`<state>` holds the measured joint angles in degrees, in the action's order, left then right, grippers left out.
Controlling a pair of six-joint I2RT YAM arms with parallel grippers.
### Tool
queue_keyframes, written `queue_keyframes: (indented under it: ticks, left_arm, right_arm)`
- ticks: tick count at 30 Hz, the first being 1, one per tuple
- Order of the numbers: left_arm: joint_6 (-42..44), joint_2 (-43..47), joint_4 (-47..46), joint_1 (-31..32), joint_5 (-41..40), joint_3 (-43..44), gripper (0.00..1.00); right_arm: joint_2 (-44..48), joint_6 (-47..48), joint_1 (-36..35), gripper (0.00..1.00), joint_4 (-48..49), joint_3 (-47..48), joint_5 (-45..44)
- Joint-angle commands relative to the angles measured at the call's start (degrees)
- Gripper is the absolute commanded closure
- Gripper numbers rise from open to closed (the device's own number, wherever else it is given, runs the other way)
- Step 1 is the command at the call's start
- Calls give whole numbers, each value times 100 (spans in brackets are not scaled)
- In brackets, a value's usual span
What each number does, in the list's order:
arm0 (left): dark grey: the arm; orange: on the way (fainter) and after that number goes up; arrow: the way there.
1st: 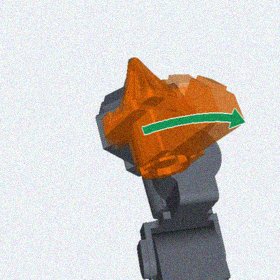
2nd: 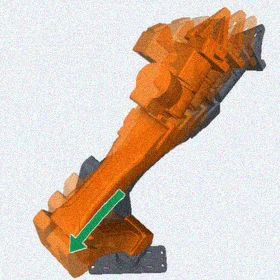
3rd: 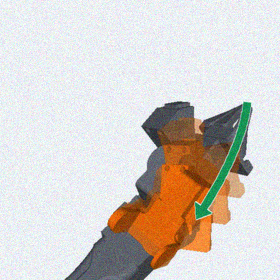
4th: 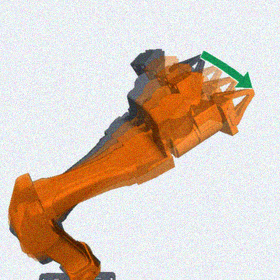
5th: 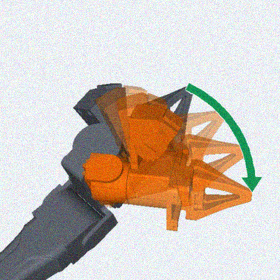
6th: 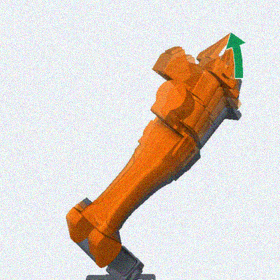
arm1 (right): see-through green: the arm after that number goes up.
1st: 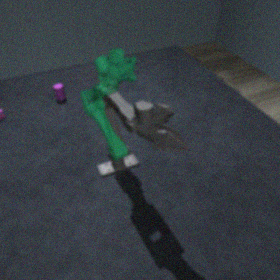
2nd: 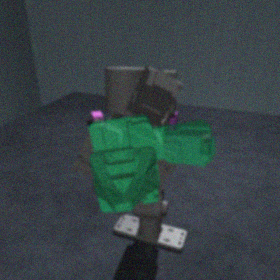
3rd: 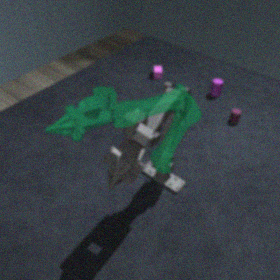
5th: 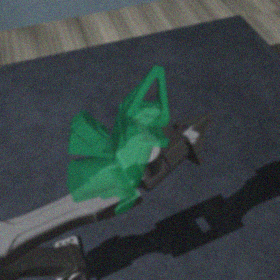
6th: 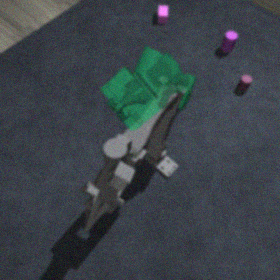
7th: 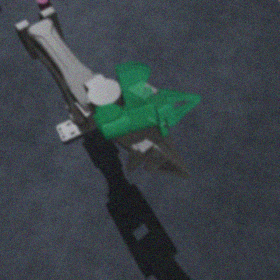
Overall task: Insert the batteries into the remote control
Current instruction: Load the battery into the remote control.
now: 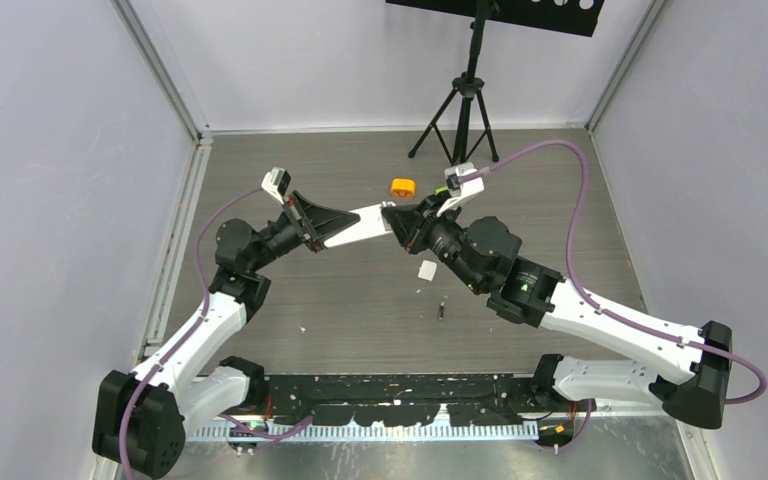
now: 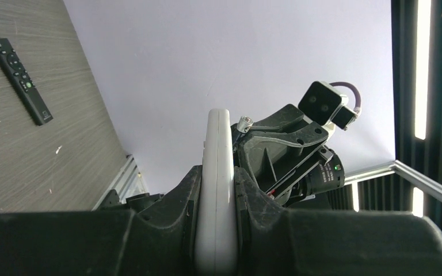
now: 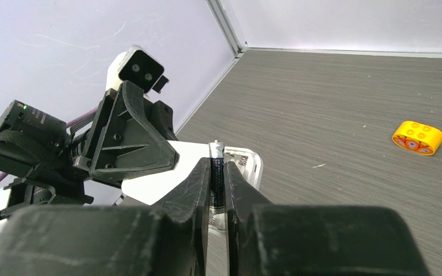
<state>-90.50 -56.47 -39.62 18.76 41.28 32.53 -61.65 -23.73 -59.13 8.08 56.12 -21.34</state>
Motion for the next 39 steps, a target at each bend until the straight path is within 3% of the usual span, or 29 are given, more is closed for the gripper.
queue_keyframes:
  ticks: [1,6,13,18,33,36,39]
  left_arm:
    - [-479,163,-772,13,-208,24,100]
    - [-667,88,-1007,13,-290,-37,100]
    - [-697,75,-1082,13,-374,-91,100]
    - [-689,29,-1120,18,-378,-104,100]
    - [-524,20,-1113,13,-417,-175,100]
    - [-373,27,-1130,13,-459,-198,100]
    - [-212,24,-1211,13,-563,-200,100]
  right_arm:
    - [-159,-49,-5,84,67,-42,-233]
    - [-265,-88,-36,82,90,-2,-167]
    - [-199,-80,-63,70,8,-5,-249]
    - [-96,-142,-61,67,-64,11,-302]
    - [131,-216,-61,72,-354,92,-343]
    - [261,-400,-68,65,-396,129,-274]
    - [426,-847,-64,49,-548,207,-305]
